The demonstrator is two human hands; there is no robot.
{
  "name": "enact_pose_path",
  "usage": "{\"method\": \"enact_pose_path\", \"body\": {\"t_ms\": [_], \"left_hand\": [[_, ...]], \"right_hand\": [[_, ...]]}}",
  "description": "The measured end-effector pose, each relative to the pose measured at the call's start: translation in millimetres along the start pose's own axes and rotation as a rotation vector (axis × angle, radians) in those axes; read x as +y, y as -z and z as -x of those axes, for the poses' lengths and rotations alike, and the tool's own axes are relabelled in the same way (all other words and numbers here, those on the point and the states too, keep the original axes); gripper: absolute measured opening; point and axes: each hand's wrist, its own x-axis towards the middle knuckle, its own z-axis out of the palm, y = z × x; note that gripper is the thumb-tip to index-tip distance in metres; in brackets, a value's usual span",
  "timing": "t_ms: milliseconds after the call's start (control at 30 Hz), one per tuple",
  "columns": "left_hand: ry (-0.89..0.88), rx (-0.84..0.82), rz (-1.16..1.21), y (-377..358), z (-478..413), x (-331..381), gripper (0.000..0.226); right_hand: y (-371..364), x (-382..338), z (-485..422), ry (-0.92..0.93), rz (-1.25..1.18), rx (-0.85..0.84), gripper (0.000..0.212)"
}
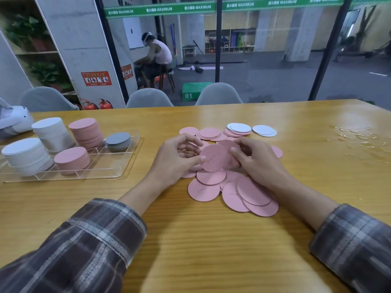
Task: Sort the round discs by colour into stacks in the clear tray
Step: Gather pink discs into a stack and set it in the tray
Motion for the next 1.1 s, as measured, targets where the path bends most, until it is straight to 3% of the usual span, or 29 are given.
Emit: {"method": "enact_pose_path", "body": {"t_ms": [167, 467, 600, 733, 1100], "left_hand": [[-0.050, 0.060, 0.009, -6.6, 1.7, -1.3, 0.021], [-0.125, 0.096, -0.091, -13.3, 1.8, -2.6, 0.017], [-0.130, 0.113, -0.362, -0.6, -3.5, -11.2, 0.005], [0.051, -0.063, -0.671, 13.7, -6.8, -27.6, 0.039], [0.066, -0.097, -0.487, 16.7, -4.9, -19.0, 0.044]], "right_hand": [[-4.2, -3.0, 0.3, 0.027, -0.007, -0.091, 0.019], [-11.1, -4.5, 2.5, 0.117, 0.041, -0.126, 0.006], [-10.0, -2.3, 2.0, 0.085, 0.035, -0.089, 0.003], [-7.3, -0.5, 2.1, 0.042, 0.048, -0.038, 0.003], [-5.8, 1.3, 1.7, 0.023, 0.077, 0.028, 0.002]]}}
